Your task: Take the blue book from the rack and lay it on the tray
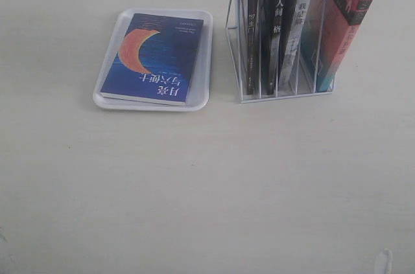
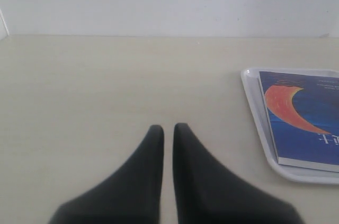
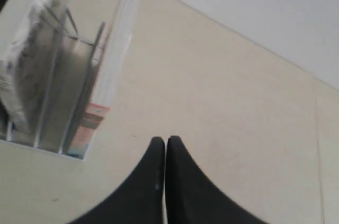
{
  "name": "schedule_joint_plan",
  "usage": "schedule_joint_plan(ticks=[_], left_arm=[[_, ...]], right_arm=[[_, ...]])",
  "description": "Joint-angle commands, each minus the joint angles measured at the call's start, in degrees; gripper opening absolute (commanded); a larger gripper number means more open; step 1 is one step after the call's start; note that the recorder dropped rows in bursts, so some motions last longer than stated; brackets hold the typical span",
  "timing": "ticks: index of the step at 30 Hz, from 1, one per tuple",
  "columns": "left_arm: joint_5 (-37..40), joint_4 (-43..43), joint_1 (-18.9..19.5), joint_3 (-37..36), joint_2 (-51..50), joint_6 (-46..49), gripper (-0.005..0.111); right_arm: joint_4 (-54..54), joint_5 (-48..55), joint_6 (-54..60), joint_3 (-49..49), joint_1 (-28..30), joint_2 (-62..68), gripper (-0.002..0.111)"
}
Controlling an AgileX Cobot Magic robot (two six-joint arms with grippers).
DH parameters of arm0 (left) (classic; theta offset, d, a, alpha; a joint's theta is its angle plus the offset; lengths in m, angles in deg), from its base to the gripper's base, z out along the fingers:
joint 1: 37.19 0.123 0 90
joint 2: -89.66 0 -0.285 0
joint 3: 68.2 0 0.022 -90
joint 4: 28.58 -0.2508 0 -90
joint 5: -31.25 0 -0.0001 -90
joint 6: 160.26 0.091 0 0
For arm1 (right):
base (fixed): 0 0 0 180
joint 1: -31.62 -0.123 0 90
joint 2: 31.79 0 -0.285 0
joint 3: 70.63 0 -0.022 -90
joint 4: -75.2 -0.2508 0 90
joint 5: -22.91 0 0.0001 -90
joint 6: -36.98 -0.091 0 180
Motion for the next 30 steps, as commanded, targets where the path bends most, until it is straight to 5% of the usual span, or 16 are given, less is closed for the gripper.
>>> schedule_joint_plan(ticks=[1, 20, 30], left_arm=[[-0.35, -0.12, -0.46, -0.22, 0.13, 0.12, 0.006], [-0.35, -0.12, -0.46, -0.22, 0.13, 0.12, 0.006], [-0.35, -0.12, -0.46, -0.22, 0.13, 0.12, 0.006]], right_arm=[[-12.24, -6.41, 3.02, 2.73, 1.01, -0.54, 0.000], [-13.62, -6.39, 2.21, 2.73, 1.01, -0.86, 0.000], [-13.55, -7.64, 2.23, 2.73, 5.92, -17.74, 0.000]])
